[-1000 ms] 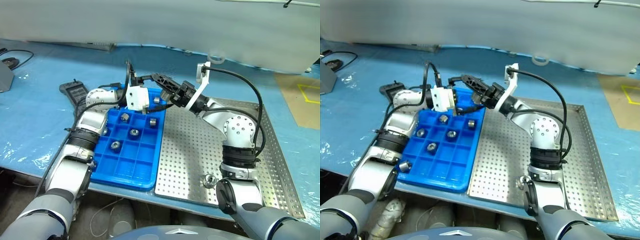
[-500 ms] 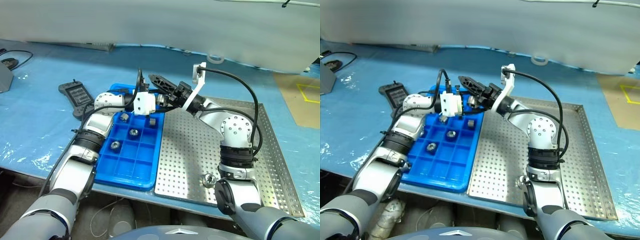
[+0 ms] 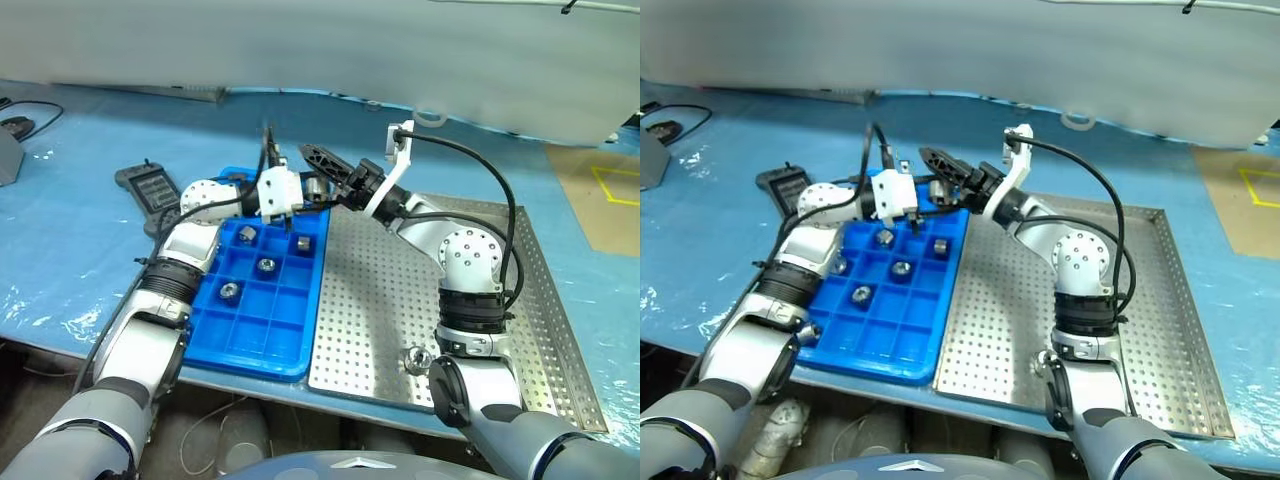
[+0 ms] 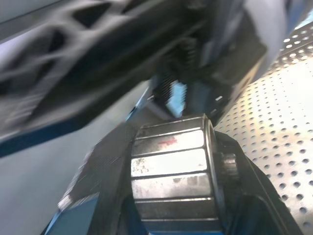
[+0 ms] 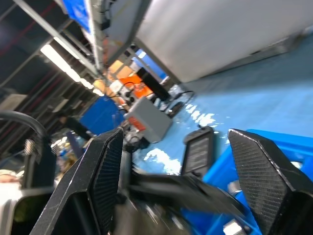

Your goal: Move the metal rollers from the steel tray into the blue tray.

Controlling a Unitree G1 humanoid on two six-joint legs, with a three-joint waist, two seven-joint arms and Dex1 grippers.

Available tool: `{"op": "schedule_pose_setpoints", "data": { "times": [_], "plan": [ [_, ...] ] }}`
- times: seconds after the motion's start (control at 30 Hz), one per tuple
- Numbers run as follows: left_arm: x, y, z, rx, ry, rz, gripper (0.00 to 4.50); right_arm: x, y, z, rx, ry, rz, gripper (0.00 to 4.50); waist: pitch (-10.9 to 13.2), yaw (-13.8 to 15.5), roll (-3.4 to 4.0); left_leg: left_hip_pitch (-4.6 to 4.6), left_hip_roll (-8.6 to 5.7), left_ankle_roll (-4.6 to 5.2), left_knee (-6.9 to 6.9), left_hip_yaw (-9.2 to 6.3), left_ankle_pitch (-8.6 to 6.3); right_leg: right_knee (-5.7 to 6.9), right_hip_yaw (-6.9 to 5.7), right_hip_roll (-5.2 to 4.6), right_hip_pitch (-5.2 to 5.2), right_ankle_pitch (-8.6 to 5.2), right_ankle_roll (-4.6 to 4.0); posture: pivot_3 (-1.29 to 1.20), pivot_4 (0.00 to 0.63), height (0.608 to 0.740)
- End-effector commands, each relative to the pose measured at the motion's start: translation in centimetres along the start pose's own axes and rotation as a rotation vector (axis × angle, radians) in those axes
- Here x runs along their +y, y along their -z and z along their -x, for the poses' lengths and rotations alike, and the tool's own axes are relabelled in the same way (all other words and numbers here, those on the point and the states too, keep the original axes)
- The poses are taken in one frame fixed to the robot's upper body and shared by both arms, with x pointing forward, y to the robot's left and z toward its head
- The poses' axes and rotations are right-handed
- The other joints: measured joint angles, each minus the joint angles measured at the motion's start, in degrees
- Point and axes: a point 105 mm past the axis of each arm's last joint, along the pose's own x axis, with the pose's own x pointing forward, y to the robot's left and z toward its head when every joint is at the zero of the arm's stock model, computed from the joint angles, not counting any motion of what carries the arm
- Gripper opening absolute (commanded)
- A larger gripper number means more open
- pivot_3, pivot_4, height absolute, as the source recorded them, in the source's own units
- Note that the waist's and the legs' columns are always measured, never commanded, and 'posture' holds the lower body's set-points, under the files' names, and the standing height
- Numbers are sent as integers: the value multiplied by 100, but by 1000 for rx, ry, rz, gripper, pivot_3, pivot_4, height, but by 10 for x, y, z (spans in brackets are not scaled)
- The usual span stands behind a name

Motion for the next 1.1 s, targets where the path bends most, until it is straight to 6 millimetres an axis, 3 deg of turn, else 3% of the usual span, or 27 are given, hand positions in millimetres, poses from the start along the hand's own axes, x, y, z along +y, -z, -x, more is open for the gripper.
{"op": "schedule_pose_setpoints", "data": {
  "times": [0.03, 0.17, 0.3, 0.37, 0.43, 0.5, 0.57, 0.7, 0.97, 1.1],
  "plan": [
    [19, -13, 8, -24, -46, -12, 1259, -2, -20, 4, -33, 3, 67, 3584, 1, 15, 2, -2, -1, 0, 0, 0, 0, 0, -1, 0, 1, 0, 0, -25, 150, 740],
    [31, -12, 18, -10, -104, 26, 1259, -12, -35, 13, -54, 28, 94, 3584, 1, 13, 1, -13, -11, 1, 6, 0, -1, -1, 0, -5, 1, 1, 0, -14, 150, 740],
    [29, -10, 24, 6, -112, 50, 1259, -16, -47, 20, -81, 45, 119, 3584, 1, 10, 2, -13, -7, 1, 9, 0, -1, 0, -1, -2, 0, 2, 0, -8, 150, 740],
    [22, -11, 27, 1, -85, 98, 1259, -18, -55, 26, -94, 54, 142, 3584, 1, 6, 2, -12, -5, 2, 9, -1, -1, -1, -1, -1, 0, 1, -1, -7, 150, 740],
    [-5, -15, 38, 16, 61, 237, 1259, -13, -61, 35, -89, 27, 185, 3584, 1, 4, 2, -13, -4, 3, 9, 0, -1, -2, 0, -1, 0, 1, -2, -11, 150, 740],
    [-29, -20, 56, 46, 205, 419, 1259, -1, -57, 42, -48, -32, 227, 3584, 5, -10, 8, -12, -3, 7, 12, 2, -3, -5, 0, 0, -2, 1, -3, -17, 150, 740],
    [-32, -17, 72, 87, 214, 593, 1259, 7, -43, 49, 27, -73, 260, 3584, 8, 2, 13, -12, -3, 8, 6, 7, -5, -9, -1, 9, -9, -4, -11, -20, 150, 740],
    [-44, 6, 88, 192, 193, 723, 1259, 7, -13, 58, 142, -77, 306, 3584, 19, 36, 31, 2, 8, 7, -18, 6, -5, -14, -2, 17, 4, -19, -34, -23, 150, 740],
    [-83, 17, 63, 193, 221, 709, 1259, 9, 2, 56, 157, -81, 321, 3584, 24, 23, 40, 7, 1, 9, 16, 21, -6, -24, 13, -10, 17, -16, -42, -34, 150, 740],
    [-83, 28, 51, 212, 187, 698, 1259, 8, 3, 55, 149, -68, 318, 3584, 20, 14, 33, 2, 13, 10, 17, 19, -6, -20, 10, -2, 11, -15, -41, -43, 150, 740]
  ]
}}
